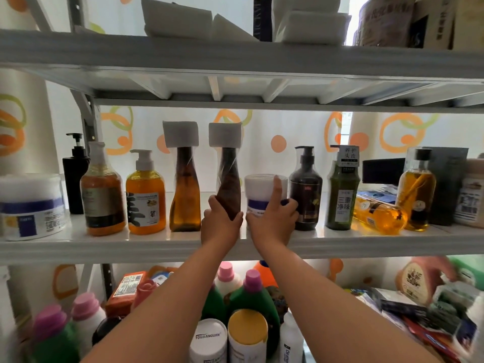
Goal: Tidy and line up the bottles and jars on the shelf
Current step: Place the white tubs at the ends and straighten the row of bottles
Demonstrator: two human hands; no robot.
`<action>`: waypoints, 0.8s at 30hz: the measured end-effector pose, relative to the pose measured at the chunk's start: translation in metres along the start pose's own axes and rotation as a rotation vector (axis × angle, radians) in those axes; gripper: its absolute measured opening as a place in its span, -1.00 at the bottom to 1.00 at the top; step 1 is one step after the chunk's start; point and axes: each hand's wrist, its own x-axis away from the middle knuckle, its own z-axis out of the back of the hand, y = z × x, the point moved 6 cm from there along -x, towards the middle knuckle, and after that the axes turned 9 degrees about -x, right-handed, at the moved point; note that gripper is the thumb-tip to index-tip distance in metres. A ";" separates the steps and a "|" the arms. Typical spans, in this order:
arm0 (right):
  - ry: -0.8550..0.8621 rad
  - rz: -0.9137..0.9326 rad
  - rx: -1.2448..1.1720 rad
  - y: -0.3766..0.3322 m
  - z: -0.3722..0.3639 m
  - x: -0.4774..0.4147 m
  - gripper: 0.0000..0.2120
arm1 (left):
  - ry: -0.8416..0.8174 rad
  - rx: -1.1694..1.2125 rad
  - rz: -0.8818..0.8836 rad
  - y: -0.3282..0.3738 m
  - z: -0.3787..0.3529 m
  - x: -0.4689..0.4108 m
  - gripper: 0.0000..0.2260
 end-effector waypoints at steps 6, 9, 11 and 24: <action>0.064 0.027 0.004 0.000 0.020 0.009 -0.13 | -0.007 0.018 -0.001 0.002 0.004 0.002 -0.37; 0.085 0.045 0.003 0.000 0.035 0.011 -0.12 | 0.028 -0.018 -0.002 0.007 0.003 0.007 -0.40; 0.096 0.072 -0.004 -0.002 0.043 0.014 -0.10 | 0.023 -0.022 -0.002 0.012 -0.001 0.010 -0.42; 0.083 0.214 -0.018 0.012 0.090 0.034 -0.05 | -0.051 0.041 -0.006 0.047 -0.017 0.026 -0.44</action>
